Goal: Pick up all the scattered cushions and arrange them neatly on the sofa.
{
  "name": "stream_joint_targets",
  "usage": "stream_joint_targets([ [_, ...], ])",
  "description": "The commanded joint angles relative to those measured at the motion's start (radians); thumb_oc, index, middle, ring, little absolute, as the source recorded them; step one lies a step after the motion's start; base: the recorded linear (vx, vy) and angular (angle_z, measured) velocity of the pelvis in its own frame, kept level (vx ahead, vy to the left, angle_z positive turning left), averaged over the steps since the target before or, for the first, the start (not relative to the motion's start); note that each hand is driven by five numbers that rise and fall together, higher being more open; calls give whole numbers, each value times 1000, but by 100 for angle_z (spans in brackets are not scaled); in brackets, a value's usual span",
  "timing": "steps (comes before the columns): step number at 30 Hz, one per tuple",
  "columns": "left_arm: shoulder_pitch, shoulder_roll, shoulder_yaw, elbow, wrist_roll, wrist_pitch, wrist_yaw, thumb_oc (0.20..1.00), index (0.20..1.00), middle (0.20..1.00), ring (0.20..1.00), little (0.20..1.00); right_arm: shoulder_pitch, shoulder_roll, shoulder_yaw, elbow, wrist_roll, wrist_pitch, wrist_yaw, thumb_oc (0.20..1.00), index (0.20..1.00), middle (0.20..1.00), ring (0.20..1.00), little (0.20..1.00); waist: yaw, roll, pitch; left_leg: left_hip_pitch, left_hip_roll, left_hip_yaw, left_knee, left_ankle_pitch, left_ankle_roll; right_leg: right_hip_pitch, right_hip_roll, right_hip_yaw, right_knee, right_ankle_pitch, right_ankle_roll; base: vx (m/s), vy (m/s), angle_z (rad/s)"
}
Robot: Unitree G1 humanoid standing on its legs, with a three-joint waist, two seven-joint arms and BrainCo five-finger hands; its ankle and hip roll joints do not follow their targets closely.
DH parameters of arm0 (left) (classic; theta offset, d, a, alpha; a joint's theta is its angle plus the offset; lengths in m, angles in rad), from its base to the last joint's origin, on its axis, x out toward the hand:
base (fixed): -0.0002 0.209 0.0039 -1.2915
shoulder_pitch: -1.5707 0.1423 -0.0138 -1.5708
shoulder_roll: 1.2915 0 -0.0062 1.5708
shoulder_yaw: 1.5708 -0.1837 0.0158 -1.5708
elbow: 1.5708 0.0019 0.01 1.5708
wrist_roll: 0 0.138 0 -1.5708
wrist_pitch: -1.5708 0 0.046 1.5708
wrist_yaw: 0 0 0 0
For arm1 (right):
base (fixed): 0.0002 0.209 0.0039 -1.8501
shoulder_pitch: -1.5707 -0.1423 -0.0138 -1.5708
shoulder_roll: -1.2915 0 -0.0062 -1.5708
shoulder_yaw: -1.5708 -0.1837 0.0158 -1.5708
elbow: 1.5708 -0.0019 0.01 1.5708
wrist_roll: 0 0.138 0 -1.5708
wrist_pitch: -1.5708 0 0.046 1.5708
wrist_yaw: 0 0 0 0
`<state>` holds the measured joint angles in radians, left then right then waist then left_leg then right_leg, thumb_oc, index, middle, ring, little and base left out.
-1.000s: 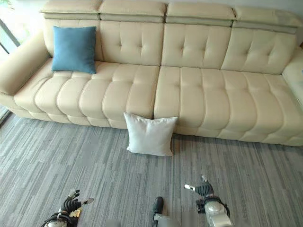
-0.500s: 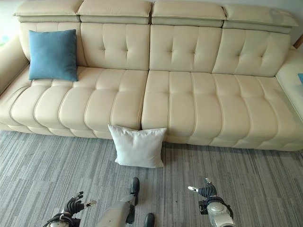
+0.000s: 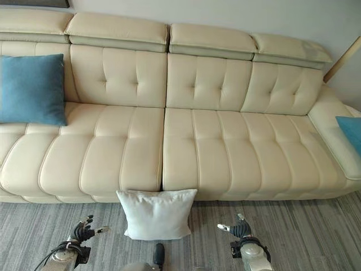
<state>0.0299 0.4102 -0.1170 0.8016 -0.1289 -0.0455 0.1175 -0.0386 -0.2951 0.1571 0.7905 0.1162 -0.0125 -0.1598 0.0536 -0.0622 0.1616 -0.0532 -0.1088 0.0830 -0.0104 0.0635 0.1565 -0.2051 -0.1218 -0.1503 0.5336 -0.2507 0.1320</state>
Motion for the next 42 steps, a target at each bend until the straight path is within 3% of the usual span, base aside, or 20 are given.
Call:
stream_joint_targets([
  [1,34,28,8,-21,14,-29,16,1000,1000,1000,1000,1000,-20,-46,6,-2,-5,-7,-11,1000,1000,1000,1000,1000,-8,-4,14,-56,52,-32,116,-101,-134,65,63,-17,-262,183,-14,95,-14,23],
  [5,36,11,4,-7,31,-34,17,1000,1000,1000,1000,1000,-13,-59,4,-5,2,-22,-14,1000,1000,1000,1000,1000,-2,-16,3,-49,38,-31,107,-101,-162,129,86,-1,-377,175,-27,69,-66,29],
  [7,30,8,-2,-21,18,-34,11,1000,1000,1000,1000,1000,-16,-70,-2,-6,14,-20,-16,1000,1000,1000,1000,1000,-4,-22,12,-100,43,-18,184,-109,-193,144,78,-19,-416,181,-37,-31,-72,23],
  [9,32,5,-3,-28,15,-32,2,1000,1000,1000,1000,1000,-19,-85,-4,-2,16,-17,-14,1000,1000,1000,1000,1000,-3,-22,15,-123,65,-15,234,-141,-192,158,72,-34,-435,179,-50,-21,-4,93],
  [15,29,9,-5,-39,-8,-24,5,1000,1000,1000,1000,1000,-28,-91,-3,9,14,-13,-18,1000,1000,1000,1000,1000,0,-21,17,-141,130,-49,224,-126,-199,150,48,-38,-415,154,-52,15,79,20],
  [20,3,23,-9,-53,-17,-29,14,1000,1000,1000,1000,1000,-55,-97,1,8,3,-6,-19,1000,1000,1000,1000,1000,-2,0,43,-162,119,-86,213,-128,-203,87,19,-27,-339,138,-52,-16,174,-4],
  [26,-86,59,0,-4,-61,-42,65,1000,1000,1000,1000,1000,-151,-109,24,56,2,3,-74,1000,1000,1000,1000,1000,18,-13,115,-286,109,-62,318,-163,-182,-72,-11,-3,-210,143,-57,-111,83,-11],
  [28,-147,61,0,18,-122,-61,104,1000,1000,1000,1000,1000,-221,-125,13,83,26,-6,-128,1000,1000,1000,1000,1000,20,-20,147,-368,107,-54,363,-169,-177,-163,-16,4,-163,142,-64,-129,-10,-16],
  [29,-166,60,1,22,-149,-69,115,1000,1000,1000,1000,1000,-245,-130,15,87,38,-6,-141,1000,1000,1000,1000,1000,20,-20,155,-387,110,-57,387,-200,-182,-183,-15,17,-139,114,-61,-142,-31,-10],
  [31,-288,60,-41,33,-225,-89,153,1000,1000,1000,1000,1000,-375,-146,9,125,119,-12,-202,1000,1000,1000,1000,1000,7,-18,201,-557,121,-45,477,-201,-178,-355,-21,21,-59,108,-71,-229,-44,-2],
  [32,-290,59,-42,34,-225,-90,153,1000,1000,1000,1000,1000,-376,-146,9,126,119,-12,-202,1000,1000,1000,1000,1000,7,-18,199,-562,121,-45,480,-202,-178,-360,-21,21,-57,107,-71,-262,-59,-2],
  [37,-549,75,-167,18,-205,-86,198,1000,1000,1000,1000,1000,-605,-170,58,160,184,-22,-280,1000,1000,1000,1000,1000,-30,-15,228,-891,131,-61,659,-213,-170,-687,-22,35,128,72,-92,-165,-74,-9],
  [39,-837,82,-279,79,-168,-63,247,1000,1000,1000,1000,1000,-823,-131,116,221,258,-35,-328,1000,1000,1000,1000,1000,-50,6,237,-1141,132,-76,816,-233,-164,-938,-25,57,293,37,-107,-102,-107,-7],
  [41,-991,73,-331,120,-148,-48,285,1000,1000,1000,1000,1000,-937,-83,183,222,286,-46,-334,1000,1000,1000,1000,1000,-53,17,235,-1250,126,-76,902,-252,-157,-1050,-17,73,368,21,-118,27,-66,-2],
  [42,-1097,57,-374,158,-124,-32,315,1000,1000,1000,1000,1000,-1023,-19,247,209,295,-55,-334,752,752,752,752,752,-50,23,230,-1315,126,-77,955,-264,-147,-1117,-14,82,414,15,-129,76,-71,-9],
])
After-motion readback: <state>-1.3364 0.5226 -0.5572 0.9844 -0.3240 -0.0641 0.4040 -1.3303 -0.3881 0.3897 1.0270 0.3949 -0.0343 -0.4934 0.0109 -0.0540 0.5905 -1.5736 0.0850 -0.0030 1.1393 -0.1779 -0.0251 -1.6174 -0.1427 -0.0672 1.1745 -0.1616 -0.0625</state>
